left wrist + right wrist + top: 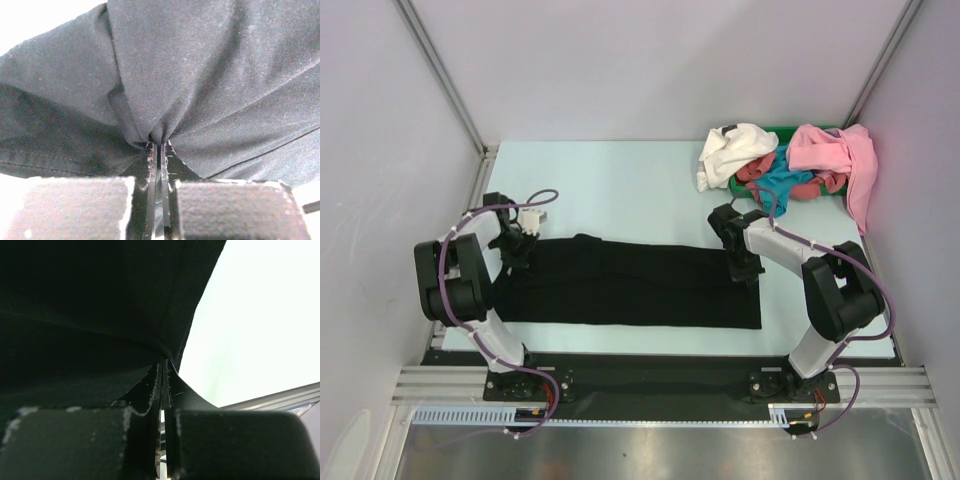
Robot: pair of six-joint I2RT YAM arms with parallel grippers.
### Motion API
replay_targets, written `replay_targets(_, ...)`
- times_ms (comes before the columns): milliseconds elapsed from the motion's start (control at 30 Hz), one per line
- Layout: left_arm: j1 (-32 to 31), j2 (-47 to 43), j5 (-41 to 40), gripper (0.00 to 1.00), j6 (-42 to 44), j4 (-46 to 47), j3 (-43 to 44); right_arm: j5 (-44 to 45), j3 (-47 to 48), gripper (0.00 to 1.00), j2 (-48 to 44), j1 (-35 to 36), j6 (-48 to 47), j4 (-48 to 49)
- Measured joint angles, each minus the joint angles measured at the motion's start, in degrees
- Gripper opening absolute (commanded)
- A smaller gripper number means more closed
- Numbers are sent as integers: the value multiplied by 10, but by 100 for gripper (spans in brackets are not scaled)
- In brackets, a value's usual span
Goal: Fold and stack the t-shirts
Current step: Fold the tshirt
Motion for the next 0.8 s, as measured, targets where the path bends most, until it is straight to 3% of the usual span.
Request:
replay_targets(333,16,-11,12,1,13,-60,40,12,0,0,0,0,2,0)
replay_targets(633,29,-38,44,14,64,-121,76,15,0,0,-1,-1,2,-1)
replay_targets(800,37,-54,38,15,99,-130,62,12,0,0,-8,0,4,-5)
